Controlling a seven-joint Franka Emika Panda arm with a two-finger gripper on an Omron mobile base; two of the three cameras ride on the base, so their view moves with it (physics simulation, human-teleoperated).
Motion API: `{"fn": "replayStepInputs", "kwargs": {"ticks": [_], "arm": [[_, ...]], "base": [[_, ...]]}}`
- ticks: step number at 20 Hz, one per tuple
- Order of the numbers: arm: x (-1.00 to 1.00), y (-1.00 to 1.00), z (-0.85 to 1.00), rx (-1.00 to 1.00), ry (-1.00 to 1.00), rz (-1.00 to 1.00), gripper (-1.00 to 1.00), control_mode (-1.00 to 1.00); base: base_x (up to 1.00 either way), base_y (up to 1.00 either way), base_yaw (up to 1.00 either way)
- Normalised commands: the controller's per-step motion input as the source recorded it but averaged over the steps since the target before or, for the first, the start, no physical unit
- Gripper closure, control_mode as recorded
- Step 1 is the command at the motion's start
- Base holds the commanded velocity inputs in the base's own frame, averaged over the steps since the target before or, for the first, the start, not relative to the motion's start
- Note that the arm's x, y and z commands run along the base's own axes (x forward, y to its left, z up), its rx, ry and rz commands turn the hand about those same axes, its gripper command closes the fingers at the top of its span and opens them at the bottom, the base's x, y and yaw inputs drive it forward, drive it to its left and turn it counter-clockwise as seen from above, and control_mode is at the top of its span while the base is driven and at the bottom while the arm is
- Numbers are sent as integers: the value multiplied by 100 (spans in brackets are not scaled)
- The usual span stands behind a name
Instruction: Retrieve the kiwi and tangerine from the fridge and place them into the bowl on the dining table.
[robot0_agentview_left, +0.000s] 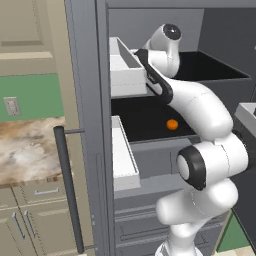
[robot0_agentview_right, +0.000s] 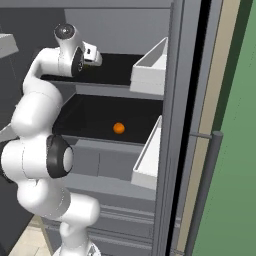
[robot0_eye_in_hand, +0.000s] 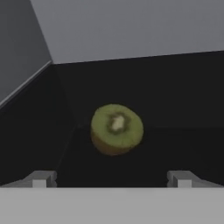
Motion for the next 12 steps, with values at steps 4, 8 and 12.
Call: {"fn": "replayStepInputs", "kwargs": {"ticks": [4,8,12], "arm": [[42,10,-14,0,0,0,-100,-100],[49,0,-11,0,3,0,-100,-100],[47,0,-9,0,5,0,-100,-100]], "base": [[0,0,0],[0,0,0],[0,0,0]]}}
